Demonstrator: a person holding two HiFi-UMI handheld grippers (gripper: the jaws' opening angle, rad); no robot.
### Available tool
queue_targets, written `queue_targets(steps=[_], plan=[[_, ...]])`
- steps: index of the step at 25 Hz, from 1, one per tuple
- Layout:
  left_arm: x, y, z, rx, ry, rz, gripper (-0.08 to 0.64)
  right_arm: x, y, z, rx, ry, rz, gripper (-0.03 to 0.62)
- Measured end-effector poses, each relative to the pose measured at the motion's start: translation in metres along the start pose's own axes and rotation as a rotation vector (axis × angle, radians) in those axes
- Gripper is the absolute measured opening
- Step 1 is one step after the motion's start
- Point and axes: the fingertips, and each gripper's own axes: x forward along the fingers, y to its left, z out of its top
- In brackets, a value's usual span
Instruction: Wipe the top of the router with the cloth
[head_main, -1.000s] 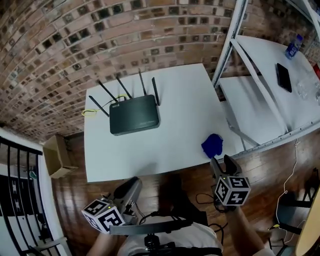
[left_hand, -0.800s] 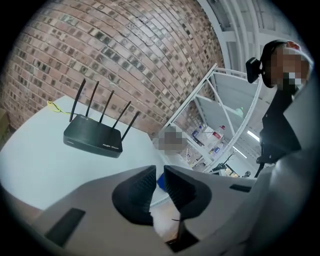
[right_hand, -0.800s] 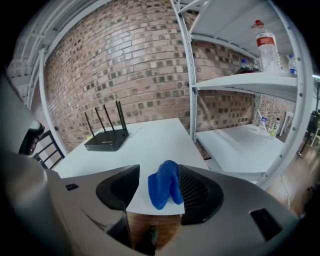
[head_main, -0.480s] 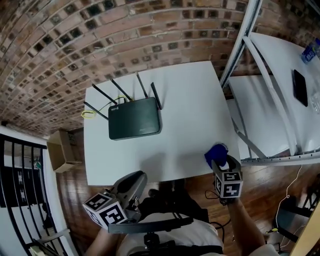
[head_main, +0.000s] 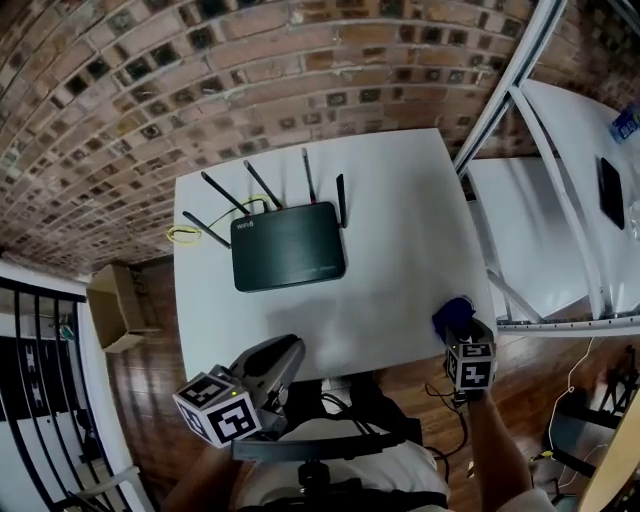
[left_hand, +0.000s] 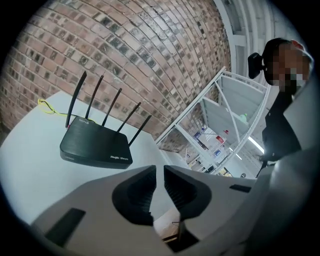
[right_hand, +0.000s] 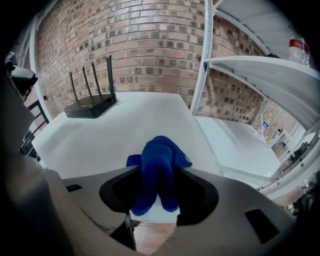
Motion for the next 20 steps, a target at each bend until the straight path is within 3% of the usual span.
queue_targets(steps=[3, 8, 13, 20], plan=[[-0.01, 0.015, 0.018, -0.053, 0.018, -0.017, 0.075, 0.002, 0.009, 0.0, -0.01, 0.033, -0.024, 0.162], [-0.032, 0.055, 0.036, -0.053, 0.02, -0.05, 0.075, -0.012, 0.041, 0.035, 0.052, 0.002, -0.044, 0.147], [-0.053, 0.087, 0.048, -0.052, 0.01, -0.069, 0.075, -0.028, 0.107, 0.088, 0.078, -0.094, 0.018, 0.147], [-0.063, 0.11, 0.055, -0.056, 0.004, -0.073, 0.075, -0.036, 0.193, 0.168, -0.025, -0.195, 0.125, 0.147]])
